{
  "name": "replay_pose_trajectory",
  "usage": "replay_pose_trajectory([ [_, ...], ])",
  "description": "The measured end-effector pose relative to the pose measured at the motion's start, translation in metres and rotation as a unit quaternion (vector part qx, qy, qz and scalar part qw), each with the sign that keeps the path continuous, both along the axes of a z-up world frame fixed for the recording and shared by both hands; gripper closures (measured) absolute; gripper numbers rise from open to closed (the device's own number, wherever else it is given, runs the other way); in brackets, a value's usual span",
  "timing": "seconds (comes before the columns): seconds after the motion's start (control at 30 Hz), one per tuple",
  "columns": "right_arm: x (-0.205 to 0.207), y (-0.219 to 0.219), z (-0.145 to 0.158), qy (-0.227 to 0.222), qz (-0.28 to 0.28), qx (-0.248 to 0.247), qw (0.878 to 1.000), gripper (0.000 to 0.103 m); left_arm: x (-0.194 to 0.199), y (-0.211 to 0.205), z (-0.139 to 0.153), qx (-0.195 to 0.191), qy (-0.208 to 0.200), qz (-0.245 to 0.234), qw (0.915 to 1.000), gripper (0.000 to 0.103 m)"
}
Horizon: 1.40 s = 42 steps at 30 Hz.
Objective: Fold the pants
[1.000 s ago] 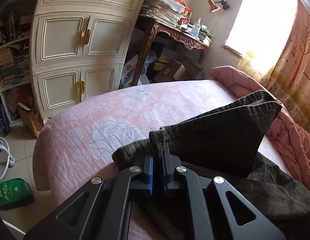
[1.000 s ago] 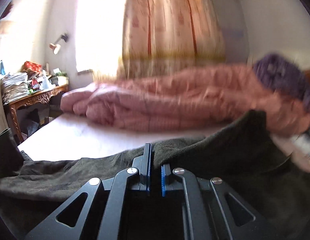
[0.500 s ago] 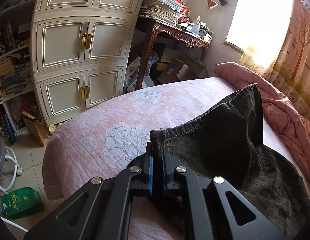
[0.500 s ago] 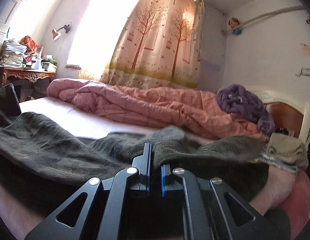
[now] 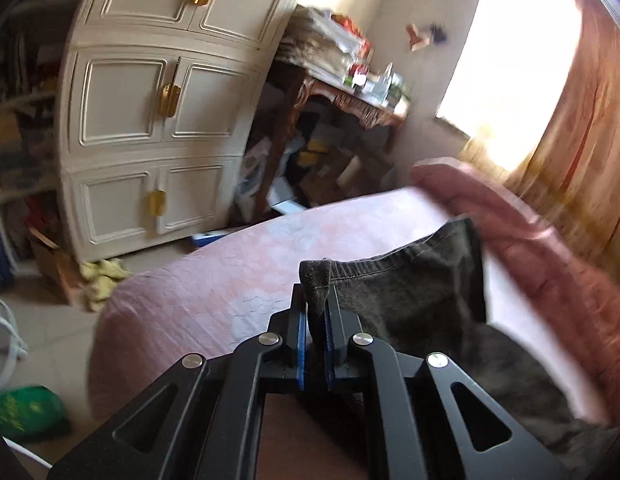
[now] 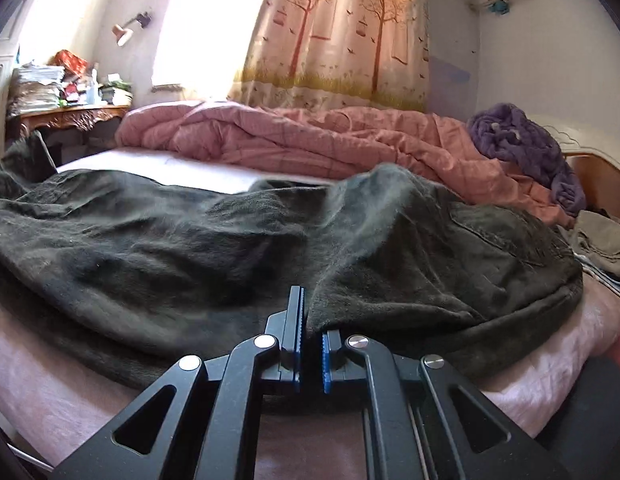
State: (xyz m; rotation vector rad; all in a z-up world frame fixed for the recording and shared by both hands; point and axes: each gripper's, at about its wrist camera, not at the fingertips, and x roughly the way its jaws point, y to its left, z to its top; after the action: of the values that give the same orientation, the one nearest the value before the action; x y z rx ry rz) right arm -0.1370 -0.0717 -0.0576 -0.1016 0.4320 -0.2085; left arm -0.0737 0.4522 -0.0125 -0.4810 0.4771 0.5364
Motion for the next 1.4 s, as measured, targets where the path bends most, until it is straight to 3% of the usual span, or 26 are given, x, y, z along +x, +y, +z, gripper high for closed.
replay_pose_trajectory([
  [0.07,0.005,0.003,-0.005,0.013,-0.001,-0.005,1.000,0.096,0.017,0.001,-0.021,-0.013,0.057,-0.004,0.9983,0.096],
  [0.13,0.007,0.001,-0.010,0.016,-0.004,-0.006,1.000,0.096,0.021,0.003,-0.033,-0.024,0.076,-0.012,0.9968,0.096],
  [0.23,0.003,-0.001,-0.011,0.002,-0.015,-0.013,1.000,0.096,0.019,0.000,-0.032,-0.012,0.069,-0.028,0.9971,0.096],
  [0.37,-0.018,0.000,0.011,-0.078,-0.051,-0.047,0.995,0.096,0.007,-0.004,-0.027,-0.008,0.041,-0.047,0.9980,0.092],
  [0.43,-0.021,-0.002,0.019,-0.088,-0.063,-0.057,0.992,0.096,0.008,-0.005,-0.024,0.012,0.052,-0.041,0.9977,0.085],
  [0.5,-0.012,-0.006,0.017,-0.057,-0.057,-0.052,0.995,0.096,0.017,-0.003,-0.033,0.026,0.092,-0.027,0.9951,0.080],
  [0.63,0.002,-0.005,-0.020,0.016,-0.049,-0.045,0.998,0.096,0.025,-0.008,-0.036,0.054,0.109,-0.014,0.9925,0.076],
  [0.77,-0.007,-0.010,-0.022,-0.004,-0.041,-0.022,0.999,0.094,0.019,-0.027,-0.031,0.114,0.116,0.008,0.9866,0.065],
  [0.83,-0.009,-0.020,-0.020,-0.006,-0.045,-0.008,0.999,0.072,0.007,-0.052,-0.022,0.170,0.106,0.019,0.9795,0.062],
  [0.9,-0.013,-0.031,-0.017,-0.010,-0.046,0.007,0.999,0.059,-0.012,-0.083,-0.010,0.210,0.073,0.017,0.9748,0.053],
  [0.93,-0.015,-0.037,-0.015,-0.009,-0.038,0.021,0.999,0.058,-0.020,-0.098,-0.004,0.223,0.053,0.013,0.9733,0.050],
  [1.03,-0.023,-0.048,-0.008,-0.010,-0.010,0.046,0.999,0.057,-0.040,-0.139,0.009,0.242,0.000,-0.012,0.9703,0.043],
  [1.17,-0.033,-0.056,-0.005,-0.008,0.015,0.055,0.998,0.050,-0.048,-0.181,0.018,0.186,-0.055,-0.112,0.9747,0.038],
  [1.27,-0.036,-0.066,-0.008,0.002,0.031,0.076,0.997,0.048,-0.039,-0.223,0.015,0.176,-0.060,-0.166,0.9685,0.037],
  [1.4,-0.045,-0.076,-0.003,-0.004,0.045,0.097,0.994,0.048,-0.020,-0.278,0.000,0.144,-0.033,-0.259,0.9545,0.037],
])
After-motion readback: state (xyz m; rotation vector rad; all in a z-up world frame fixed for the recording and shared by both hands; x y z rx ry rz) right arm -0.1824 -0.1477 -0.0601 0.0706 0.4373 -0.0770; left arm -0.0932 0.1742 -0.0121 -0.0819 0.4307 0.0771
